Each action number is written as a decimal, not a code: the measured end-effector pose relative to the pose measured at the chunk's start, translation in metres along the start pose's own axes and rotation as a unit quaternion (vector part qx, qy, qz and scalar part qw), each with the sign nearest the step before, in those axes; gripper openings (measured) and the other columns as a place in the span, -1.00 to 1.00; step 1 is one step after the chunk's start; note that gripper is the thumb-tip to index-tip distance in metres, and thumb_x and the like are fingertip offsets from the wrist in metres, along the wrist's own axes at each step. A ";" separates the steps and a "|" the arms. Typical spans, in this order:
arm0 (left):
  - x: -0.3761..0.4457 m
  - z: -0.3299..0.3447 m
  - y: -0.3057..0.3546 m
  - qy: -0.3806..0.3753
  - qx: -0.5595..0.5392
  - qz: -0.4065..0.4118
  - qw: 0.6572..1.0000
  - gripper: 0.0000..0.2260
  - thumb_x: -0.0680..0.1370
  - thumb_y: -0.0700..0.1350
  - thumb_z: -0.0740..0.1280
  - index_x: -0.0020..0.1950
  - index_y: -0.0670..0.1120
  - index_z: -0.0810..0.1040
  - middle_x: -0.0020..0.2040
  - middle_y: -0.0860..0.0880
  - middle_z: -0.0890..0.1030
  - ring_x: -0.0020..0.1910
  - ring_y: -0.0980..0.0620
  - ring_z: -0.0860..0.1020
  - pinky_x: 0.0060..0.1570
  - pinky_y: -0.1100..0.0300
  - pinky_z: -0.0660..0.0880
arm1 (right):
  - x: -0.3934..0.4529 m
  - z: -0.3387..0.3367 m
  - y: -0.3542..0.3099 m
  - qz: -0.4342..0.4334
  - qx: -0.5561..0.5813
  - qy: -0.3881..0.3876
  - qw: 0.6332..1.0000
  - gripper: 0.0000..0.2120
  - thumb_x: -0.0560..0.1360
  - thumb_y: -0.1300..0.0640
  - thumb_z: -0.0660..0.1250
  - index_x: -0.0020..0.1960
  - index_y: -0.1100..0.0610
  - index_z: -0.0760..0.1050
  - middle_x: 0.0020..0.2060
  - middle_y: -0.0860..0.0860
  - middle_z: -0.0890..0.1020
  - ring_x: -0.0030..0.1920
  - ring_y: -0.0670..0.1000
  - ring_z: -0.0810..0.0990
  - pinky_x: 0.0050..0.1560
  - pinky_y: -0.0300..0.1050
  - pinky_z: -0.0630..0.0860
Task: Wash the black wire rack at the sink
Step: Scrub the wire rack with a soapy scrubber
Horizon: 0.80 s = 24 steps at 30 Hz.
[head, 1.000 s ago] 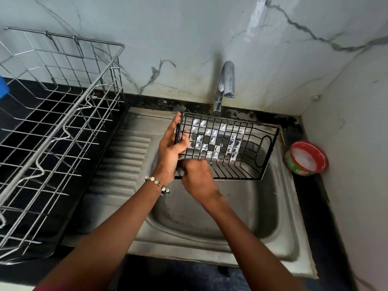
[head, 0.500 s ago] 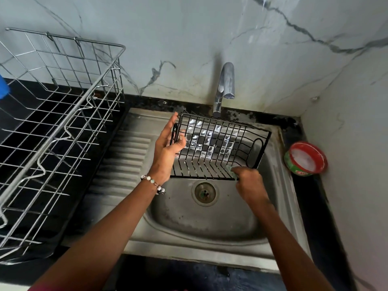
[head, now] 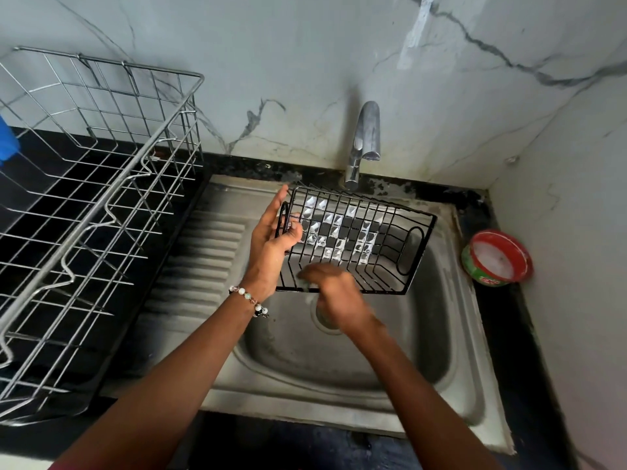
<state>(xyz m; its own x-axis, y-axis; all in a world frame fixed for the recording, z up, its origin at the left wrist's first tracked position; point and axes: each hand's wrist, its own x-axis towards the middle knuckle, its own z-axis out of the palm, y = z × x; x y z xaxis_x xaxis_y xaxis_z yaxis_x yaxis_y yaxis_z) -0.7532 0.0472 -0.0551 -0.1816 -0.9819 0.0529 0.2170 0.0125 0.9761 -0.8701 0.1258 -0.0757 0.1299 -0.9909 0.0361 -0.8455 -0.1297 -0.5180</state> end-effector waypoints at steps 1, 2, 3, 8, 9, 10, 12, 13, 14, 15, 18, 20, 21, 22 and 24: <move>0.001 -0.002 0.000 0.005 0.004 -0.001 1.000 -0.39 0.52 -0.47 0.23 0.48 -0.02 0.27 0.18 0.32 0.54 0.13 0.08 0.48 0.08 0.36 0.46 | -0.006 -0.007 0.014 0.031 -0.003 0.006 0.999 -0.56 0.35 0.49 0.29 0.18 0.20 0.58 0.10 0.14 0.62 0.13 0.11 0.57 0.19 -0.25 0.41; 0.001 -0.004 0.001 0.009 0.006 -0.002 1.000 -0.39 0.53 -0.47 0.22 0.48 0.00 0.27 0.23 0.27 0.53 0.15 0.03 0.47 0.07 0.36 0.47 | -0.012 -0.014 0.029 0.063 -0.004 0.009 0.998 -0.57 0.38 0.49 0.25 0.19 0.22 0.57 0.12 0.15 0.61 0.15 0.11 0.55 0.18 -0.33 0.36; 0.002 -0.007 0.000 0.012 0.006 -0.002 1.000 -0.39 0.53 -0.45 0.23 0.48 0.03 0.28 0.33 0.18 0.49 0.18 -0.01 0.47 0.05 0.36 0.48 | -0.016 -0.021 0.044 0.096 -0.007 0.012 0.995 -0.56 0.38 0.51 0.22 0.19 0.23 0.58 0.14 0.16 0.62 0.17 0.12 0.56 0.17 -0.35 0.36; -0.001 -0.006 0.000 0.013 0.014 -0.011 1.000 -0.42 0.55 -0.35 0.26 0.49 0.10 0.31 0.46 0.09 0.38 0.34 0.00 0.46 -0.01 0.31 0.50 | -0.019 -0.042 0.071 0.228 -0.099 -0.006 0.969 -0.57 0.40 0.43 0.20 0.20 0.17 0.57 0.10 0.22 0.62 0.14 0.20 0.57 0.12 -0.03 0.48; -0.001 -0.004 -0.001 0.011 0.015 -0.012 1.000 -0.42 0.55 -0.34 0.26 0.49 0.10 0.31 0.46 0.09 0.38 0.36 -0.01 0.45 -0.03 0.32 0.49 | -0.017 -0.043 0.065 0.252 -0.112 -0.012 0.961 -0.61 0.44 0.40 0.18 0.20 0.19 0.55 0.08 0.24 0.60 0.13 0.23 0.56 0.10 -0.01 0.48; -0.002 -0.002 -0.001 0.009 0.012 -0.012 1.000 -0.42 0.55 -0.34 0.26 0.50 0.09 0.31 0.46 0.09 0.39 0.36 -0.02 0.45 -0.04 0.32 0.50 | -0.013 -0.043 0.056 0.267 -0.126 -0.014 0.955 -0.66 0.47 0.38 0.18 0.19 0.22 0.52 0.08 0.25 0.59 0.12 0.24 0.55 0.09 0.01 0.48; -0.003 0.002 -0.003 0.007 -0.001 -0.016 1.000 -0.43 0.54 -0.36 0.27 0.50 0.04 0.32 0.44 0.13 0.39 0.35 -0.06 0.46 0.01 0.29 0.52 | -0.004 -0.038 0.035 0.265 -0.145 -0.019 0.953 -0.73 0.52 0.35 0.17 0.20 0.25 0.47 0.10 0.23 0.56 0.13 0.21 0.55 0.07 0.00 0.49; -0.003 0.005 -0.003 0.005 -0.008 -0.017 1.000 -0.42 0.53 -0.36 0.28 0.50 0.00 0.31 0.41 0.17 0.41 0.33 -0.06 0.47 0.04 0.30 0.52 | 0.000 -0.033 0.024 0.251 -0.149 -0.019 0.956 -0.74 0.54 0.34 0.18 0.21 0.25 0.45 0.11 0.21 0.56 0.13 0.17 0.55 0.07 -0.03 0.49; -0.003 0.008 -0.002 0.001 -0.010 -0.017 1.000 -0.41 0.50 -0.36 0.30 0.51 -0.04 0.31 0.35 0.23 0.46 0.30 -0.05 0.48 0.06 0.32 0.50 | 0.005 -0.029 0.011 0.236 -0.146 -0.019 0.961 -0.74 0.54 0.32 0.19 0.21 0.25 0.44 0.12 0.19 0.55 0.13 0.15 0.54 0.07 -0.05 0.49; -0.003 0.010 -0.002 -0.006 -0.010 -0.019 1.000 -0.39 0.47 -0.33 0.31 0.51 -0.07 0.31 0.27 0.29 0.51 0.26 -0.03 0.48 0.10 0.32 0.48 | 0.009 -0.024 -0.001 0.219 -0.139 -0.017 0.966 -0.75 0.55 0.32 0.20 0.22 0.25 0.44 0.12 0.19 0.55 0.13 0.13 0.54 0.08 -0.05 0.49; -0.003 0.010 -0.004 -0.019 -0.003 -0.037 0.999 -0.37 0.42 -0.27 0.33 0.50 -0.06 0.33 0.22 0.18 0.58 0.22 0.00 0.49 0.25 0.23 0.44 | 0.018 -0.014 -0.036 0.173 -0.080 -0.014 0.982 -0.75 0.53 0.31 0.22 0.19 0.25 0.48 0.06 0.22 0.57 0.08 0.18 0.55 0.08 0.01 0.49; -0.004 0.009 -0.006 -0.019 -0.004 -0.045 0.999 -0.38 0.42 -0.25 0.35 0.48 -0.01 0.35 0.33 -0.06 0.53 0.33 -0.05 0.47 0.37 0.09 0.36 | 0.022 -0.010 -0.047 0.121 -0.024 -0.022 0.992 -0.72 0.48 0.36 0.23 0.18 0.26 0.52 0.01 0.28 0.60 0.03 0.26 0.57 0.05 0.04 0.49; -0.004 0.008 -0.006 -0.017 -0.005 -0.046 0.999 -0.38 0.42 -0.25 0.36 0.47 -0.01 0.36 0.37 -0.09 0.50 0.36 -0.06 0.45 0.40 0.03 0.33 | 0.022 -0.008 -0.045 0.091 0.003 -0.024 0.996 -0.69 0.45 0.38 0.23 0.16 0.24 0.54 0.00 0.28 0.62 0.02 0.26 0.58 0.03 0.03 0.50; -0.004 0.007 -0.005 -0.015 -0.002 -0.045 0.999 -0.39 0.42 -0.25 0.35 0.47 -0.01 0.37 0.38 -0.06 0.49 0.37 -0.06 0.44 0.41 0.01 0.32 | 0.020 -0.006 -0.037 0.067 0.030 -0.022 0.997 -0.65 0.42 0.42 0.23 0.14 0.19 0.57 0.00 0.23 0.65 0.01 0.23 0.61 0.03 -0.01 0.52; -0.003 0.002 -0.004 -0.008 0.001 -0.040 0.999 -0.40 0.42 -0.26 0.34 0.46 -0.01 0.37 0.38 0.07 0.48 0.37 -0.08 0.44 0.38 0.03 0.35 | 0.014 -0.004 -0.008 0.048 0.053 -0.031 0.997 -0.54 0.38 0.47 0.25 0.15 0.09 0.59 0.05 0.11 0.67 0.03 0.11 0.65 0.08 -0.07 0.56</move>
<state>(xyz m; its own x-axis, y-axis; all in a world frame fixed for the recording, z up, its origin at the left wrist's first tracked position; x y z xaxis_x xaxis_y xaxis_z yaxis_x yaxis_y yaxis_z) -0.7556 0.0503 -0.0582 -0.2127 -0.9769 -0.0216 0.1997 -0.0651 0.9777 -0.8632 0.1131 -0.0679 0.0858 -0.9940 -0.0681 -0.7965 -0.0274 -0.6041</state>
